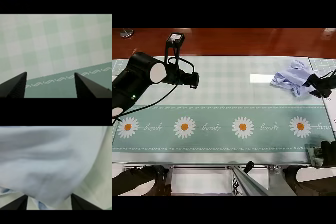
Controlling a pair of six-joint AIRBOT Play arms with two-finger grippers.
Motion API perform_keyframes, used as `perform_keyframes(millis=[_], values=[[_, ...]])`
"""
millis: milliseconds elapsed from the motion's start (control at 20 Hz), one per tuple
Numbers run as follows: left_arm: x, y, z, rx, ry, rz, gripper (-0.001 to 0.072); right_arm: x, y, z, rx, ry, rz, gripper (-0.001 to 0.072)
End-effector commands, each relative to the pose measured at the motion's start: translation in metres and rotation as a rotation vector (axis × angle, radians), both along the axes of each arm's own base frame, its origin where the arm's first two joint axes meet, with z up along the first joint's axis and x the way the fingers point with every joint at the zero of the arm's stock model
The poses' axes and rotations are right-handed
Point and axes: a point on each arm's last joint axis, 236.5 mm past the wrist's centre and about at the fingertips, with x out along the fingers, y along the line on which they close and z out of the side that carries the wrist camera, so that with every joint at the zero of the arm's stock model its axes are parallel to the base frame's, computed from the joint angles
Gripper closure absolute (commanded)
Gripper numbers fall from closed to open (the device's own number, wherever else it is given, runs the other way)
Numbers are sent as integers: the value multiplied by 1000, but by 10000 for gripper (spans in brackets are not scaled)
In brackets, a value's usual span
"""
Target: Fold the shirts.
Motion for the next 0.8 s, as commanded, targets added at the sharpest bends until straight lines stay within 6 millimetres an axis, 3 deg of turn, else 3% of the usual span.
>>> perform_keyframes(millis=[0,50,100,150,250,400,500,600,750], values=[[-1,0,0,-1,4,0,-5,16,16,-19,-3,-12,26,133],[-1,0,0,-1,4,0,-5,26,19,-17,-21,-42,32,266],[-1,0,0,-1,3,-1,-5,35,21,-12,-38,-80,32,503],[0,0,1,-1,2,-1,-5,41,21,-5,-50,-112,28,681],[1,-1,6,-6,-7,0,-5,51,19,21,-67,-183,17,682],[8,-4,29,-24,-47,1,-5,56,21,96,-159,-336,95,683],[12,-5,57,-29,-85,-12,-4,51,34,168,-211,-485,159,684],[12,-4,96,-32,-126,-27,-4,37,54,258,-254,-688,191,684],[1,2,168,-42,-214,-53,-4,-17,89,401,-310,-1038,197,684]])
